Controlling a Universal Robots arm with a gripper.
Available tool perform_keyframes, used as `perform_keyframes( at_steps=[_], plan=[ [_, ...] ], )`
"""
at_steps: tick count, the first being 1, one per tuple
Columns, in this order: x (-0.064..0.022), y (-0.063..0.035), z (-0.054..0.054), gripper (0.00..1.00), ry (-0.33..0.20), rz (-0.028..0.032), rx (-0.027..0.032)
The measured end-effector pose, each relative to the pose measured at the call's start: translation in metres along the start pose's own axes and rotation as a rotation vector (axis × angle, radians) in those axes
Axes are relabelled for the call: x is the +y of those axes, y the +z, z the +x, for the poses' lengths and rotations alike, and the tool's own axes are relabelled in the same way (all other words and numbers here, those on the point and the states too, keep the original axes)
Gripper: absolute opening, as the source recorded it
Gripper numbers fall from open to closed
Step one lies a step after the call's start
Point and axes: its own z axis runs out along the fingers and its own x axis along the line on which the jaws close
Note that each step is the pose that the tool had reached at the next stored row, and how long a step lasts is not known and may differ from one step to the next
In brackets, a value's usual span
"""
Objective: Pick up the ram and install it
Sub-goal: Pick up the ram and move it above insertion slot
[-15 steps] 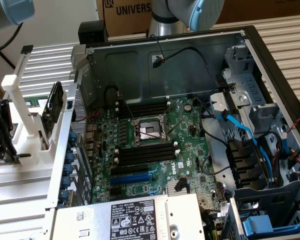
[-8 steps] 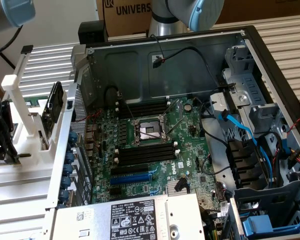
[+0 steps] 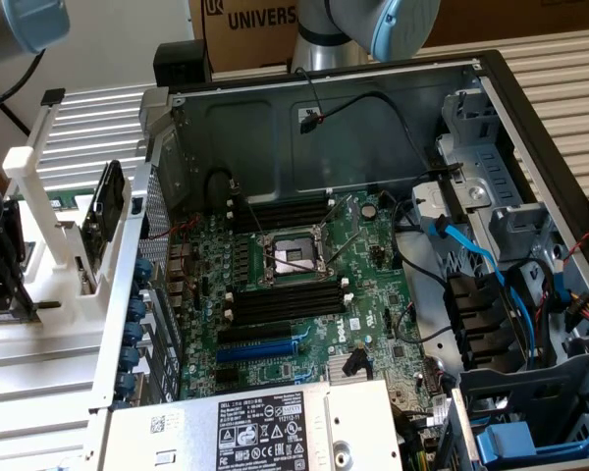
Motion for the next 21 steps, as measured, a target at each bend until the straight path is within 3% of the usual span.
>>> perform_keyframes(
  at_steps=[15, 21],
  plan=[
    [0.0, -0.001, 0.0, 0.13, 0.0, 0.0002, -0.0001],
    [0.0004, -0.0136, -0.001, 0.13, 0.001, 0.0001, 0.0013]
  ],
)
